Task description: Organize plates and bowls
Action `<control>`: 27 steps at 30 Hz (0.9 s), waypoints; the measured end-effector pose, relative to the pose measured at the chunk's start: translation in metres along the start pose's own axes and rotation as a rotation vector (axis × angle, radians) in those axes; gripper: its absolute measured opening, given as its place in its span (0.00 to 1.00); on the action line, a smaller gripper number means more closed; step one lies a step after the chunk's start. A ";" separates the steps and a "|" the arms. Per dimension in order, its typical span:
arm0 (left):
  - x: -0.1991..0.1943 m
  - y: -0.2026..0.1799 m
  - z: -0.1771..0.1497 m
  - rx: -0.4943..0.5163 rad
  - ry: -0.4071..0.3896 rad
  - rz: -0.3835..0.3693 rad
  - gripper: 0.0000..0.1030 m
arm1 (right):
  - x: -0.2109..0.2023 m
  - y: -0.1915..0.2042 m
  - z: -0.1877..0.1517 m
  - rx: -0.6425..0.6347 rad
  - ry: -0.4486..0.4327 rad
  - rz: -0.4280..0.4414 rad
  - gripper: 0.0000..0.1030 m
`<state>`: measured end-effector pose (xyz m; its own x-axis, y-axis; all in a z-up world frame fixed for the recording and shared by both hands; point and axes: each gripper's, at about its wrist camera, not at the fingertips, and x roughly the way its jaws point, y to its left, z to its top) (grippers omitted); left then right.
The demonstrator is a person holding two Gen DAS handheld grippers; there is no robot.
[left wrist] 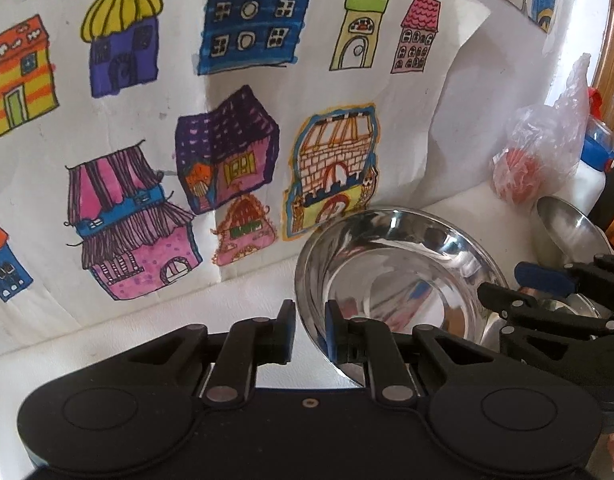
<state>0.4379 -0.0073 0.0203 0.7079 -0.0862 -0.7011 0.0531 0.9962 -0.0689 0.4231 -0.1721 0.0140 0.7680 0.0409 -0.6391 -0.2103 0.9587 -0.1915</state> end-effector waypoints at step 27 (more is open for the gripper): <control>-0.145 -0.028 -0.037 -0.001 -0.271 -0.102 0.97 | -0.188 -0.070 -0.054 0.176 -0.201 -0.044 1.00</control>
<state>0.3075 -0.0235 0.0981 0.8615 -0.1791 -0.4751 0.1325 0.9826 -0.1302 0.2605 -0.2622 0.1076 0.8825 0.0367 -0.4689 -0.0796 0.9942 -0.0721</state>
